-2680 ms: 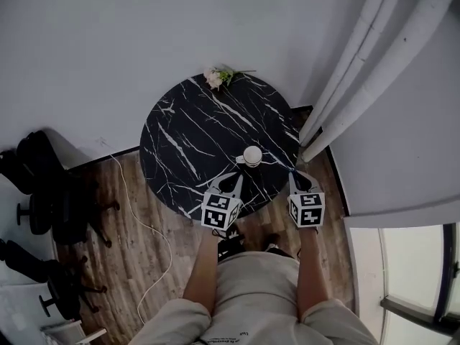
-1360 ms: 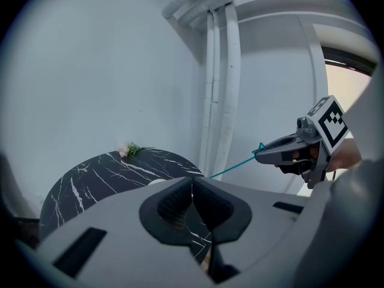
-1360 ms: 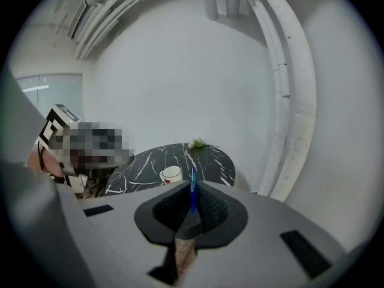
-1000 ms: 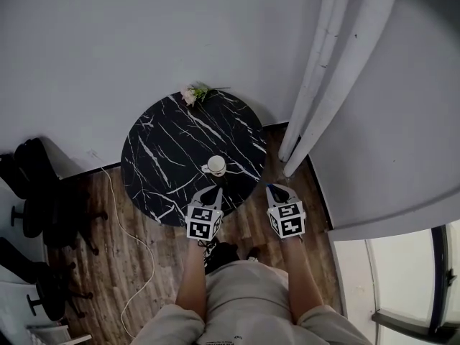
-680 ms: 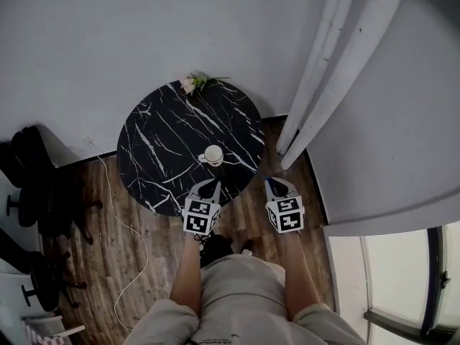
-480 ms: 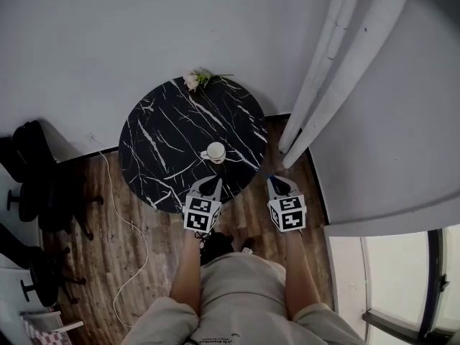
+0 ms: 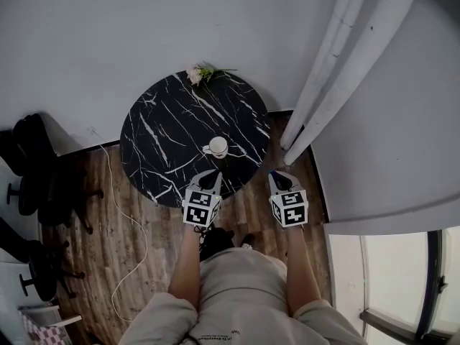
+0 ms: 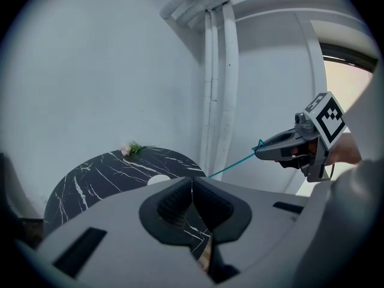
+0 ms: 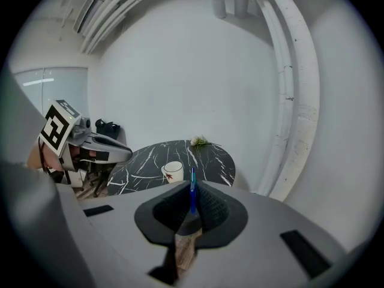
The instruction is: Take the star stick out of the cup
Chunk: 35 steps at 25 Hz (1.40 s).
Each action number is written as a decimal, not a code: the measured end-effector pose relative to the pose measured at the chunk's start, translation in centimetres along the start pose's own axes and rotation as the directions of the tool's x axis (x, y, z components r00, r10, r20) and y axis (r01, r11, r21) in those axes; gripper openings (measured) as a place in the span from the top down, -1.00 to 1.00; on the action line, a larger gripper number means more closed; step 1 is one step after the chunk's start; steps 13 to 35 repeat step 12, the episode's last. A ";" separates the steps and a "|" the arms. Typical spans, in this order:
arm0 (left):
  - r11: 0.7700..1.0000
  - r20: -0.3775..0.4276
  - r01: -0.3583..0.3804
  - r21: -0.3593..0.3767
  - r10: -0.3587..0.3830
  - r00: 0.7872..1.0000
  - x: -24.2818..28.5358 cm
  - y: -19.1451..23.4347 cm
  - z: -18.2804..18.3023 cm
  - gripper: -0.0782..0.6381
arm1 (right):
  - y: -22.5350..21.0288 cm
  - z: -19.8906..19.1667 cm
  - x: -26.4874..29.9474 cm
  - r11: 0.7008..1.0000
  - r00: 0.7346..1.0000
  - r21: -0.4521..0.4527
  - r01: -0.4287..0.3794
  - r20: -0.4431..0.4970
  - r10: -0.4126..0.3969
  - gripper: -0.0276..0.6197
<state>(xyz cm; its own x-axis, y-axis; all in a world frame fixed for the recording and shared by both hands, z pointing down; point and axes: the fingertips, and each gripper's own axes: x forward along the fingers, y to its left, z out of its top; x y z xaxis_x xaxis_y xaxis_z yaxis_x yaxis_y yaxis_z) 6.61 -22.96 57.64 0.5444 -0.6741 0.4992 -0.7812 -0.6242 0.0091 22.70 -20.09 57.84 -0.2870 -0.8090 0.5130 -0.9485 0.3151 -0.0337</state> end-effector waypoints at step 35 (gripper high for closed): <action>1.000 0.002 0.005 0.002 -0.005 1.000 -0.1 0.8 0.1 0.72 | 0.6 0.4 0.5 1.000 1.000 0.012 -0.006 0.000 0.006 0.78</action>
